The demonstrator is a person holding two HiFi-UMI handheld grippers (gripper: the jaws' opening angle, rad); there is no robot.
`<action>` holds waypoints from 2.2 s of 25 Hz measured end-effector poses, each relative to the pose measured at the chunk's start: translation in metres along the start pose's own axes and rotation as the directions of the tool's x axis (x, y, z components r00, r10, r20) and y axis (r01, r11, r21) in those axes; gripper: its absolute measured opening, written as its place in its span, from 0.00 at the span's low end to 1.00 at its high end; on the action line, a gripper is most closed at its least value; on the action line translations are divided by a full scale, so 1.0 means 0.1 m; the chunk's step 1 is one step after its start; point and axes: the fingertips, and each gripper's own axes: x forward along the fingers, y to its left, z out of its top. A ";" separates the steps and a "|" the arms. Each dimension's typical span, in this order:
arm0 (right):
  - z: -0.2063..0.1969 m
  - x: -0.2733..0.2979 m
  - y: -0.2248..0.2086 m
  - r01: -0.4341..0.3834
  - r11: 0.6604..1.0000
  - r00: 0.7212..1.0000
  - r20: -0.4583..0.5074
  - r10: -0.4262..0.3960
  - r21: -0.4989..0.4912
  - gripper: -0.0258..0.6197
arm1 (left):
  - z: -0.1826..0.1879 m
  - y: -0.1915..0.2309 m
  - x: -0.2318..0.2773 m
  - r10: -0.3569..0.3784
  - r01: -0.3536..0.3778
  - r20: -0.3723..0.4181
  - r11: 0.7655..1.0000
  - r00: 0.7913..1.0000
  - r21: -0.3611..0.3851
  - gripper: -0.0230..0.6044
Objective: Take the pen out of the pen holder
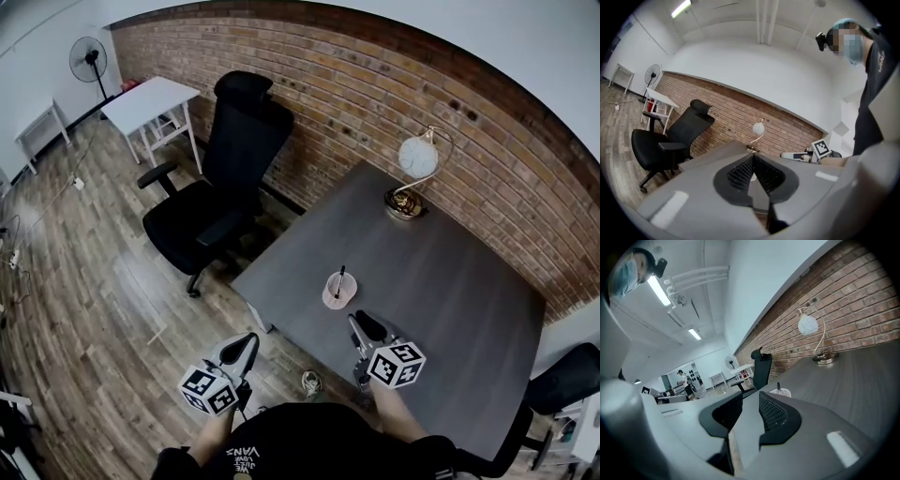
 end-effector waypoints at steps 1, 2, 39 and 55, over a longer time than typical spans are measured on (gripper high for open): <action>0.03 0.05 -0.06 -0.007 1.000 1.000 -0.005 0.007 -0.006 0.18 | 0.00 0.00 0.05 0.008 -0.008 0.001 1.000 1.000 -0.002 0.12; 0.06 0.10 -0.12 -0.012 1.000 1.000 -0.009 0.012 -0.010 0.18 | -0.01 -0.01 0.09 0.016 -0.016 0.003 1.000 1.000 -0.003 0.12; 0.11 1.37 -0.81 -0.002 0.986 0.998 -0.064 -0.009 -0.164 0.18 | -0.03 0.24 0.18 0.192 -0.193 -0.023 0.981 0.981 -0.006 0.12; -0.12 1.49 -0.84 0.005 0.917 0.968 -0.228 -0.105 -0.399 0.17 | 0.01 0.31 0.16 0.212 -0.212 -0.018 0.977 0.977 -0.010 0.12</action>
